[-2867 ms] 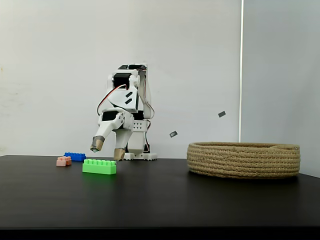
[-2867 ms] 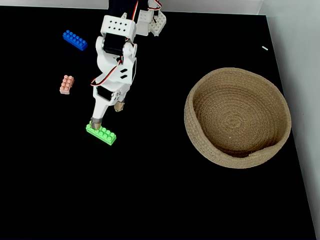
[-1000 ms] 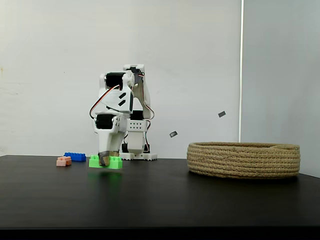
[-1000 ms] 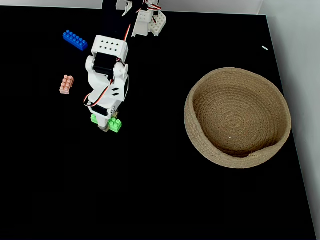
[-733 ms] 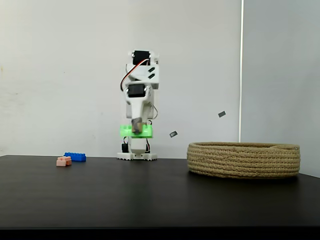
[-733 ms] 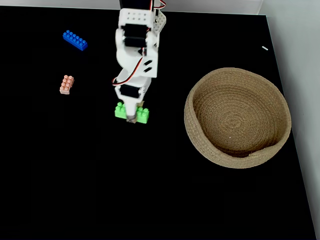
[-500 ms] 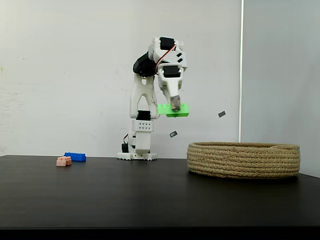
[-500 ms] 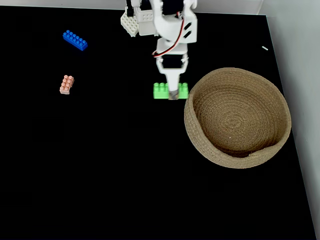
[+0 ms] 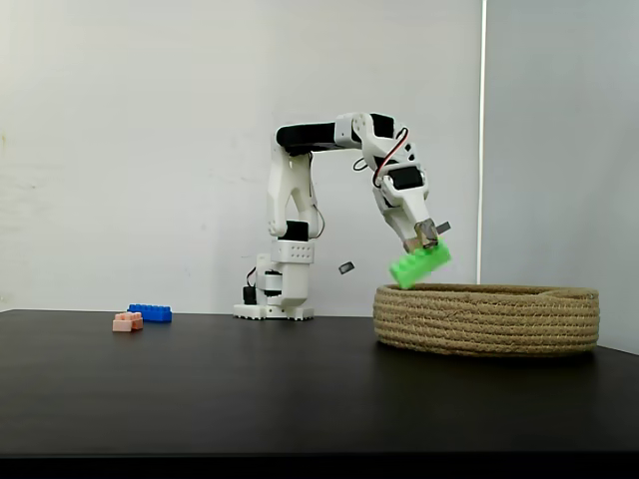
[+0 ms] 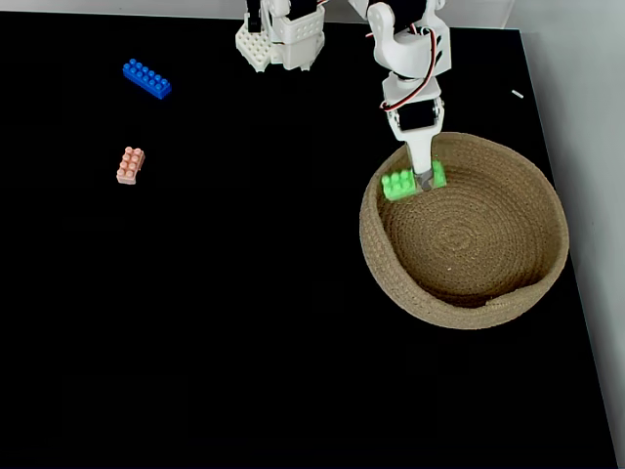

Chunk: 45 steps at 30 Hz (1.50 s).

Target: Place the lego blocks in the tray

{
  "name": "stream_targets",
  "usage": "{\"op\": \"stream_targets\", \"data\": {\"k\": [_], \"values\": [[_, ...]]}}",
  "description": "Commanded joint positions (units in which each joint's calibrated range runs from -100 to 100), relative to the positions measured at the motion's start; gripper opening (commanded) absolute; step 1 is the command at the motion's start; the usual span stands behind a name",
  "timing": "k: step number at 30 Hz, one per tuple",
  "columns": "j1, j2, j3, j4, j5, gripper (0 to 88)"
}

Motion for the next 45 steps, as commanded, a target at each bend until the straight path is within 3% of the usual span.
{"op": "stream_targets", "data": {"k": [1, 9, 16, 20, 22, 29, 36, 45], "values": [[-0.88, -4.27, 0.61, -3.64, -2.39, 25.8], [3.08, -7.19, -2.76, 5.52, -2.15, 27.9], [21.30, -11.75, -4.13, 16.93, 4.98, 30.5], [31.52, -10.63, -3.67, 21.60, 8.40, 23.1], [35.15, -9.86, -3.22, 24.85, 11.92, 23.0], [47.18, -7.54, 0.52, 23.10, 28.03, 35.5], [56.42, 1.92, -5.31, 21.85, 46.79, 36.5], [65.16, 6.13, -8.87, 21.85, 63.05, 39.4]]}}
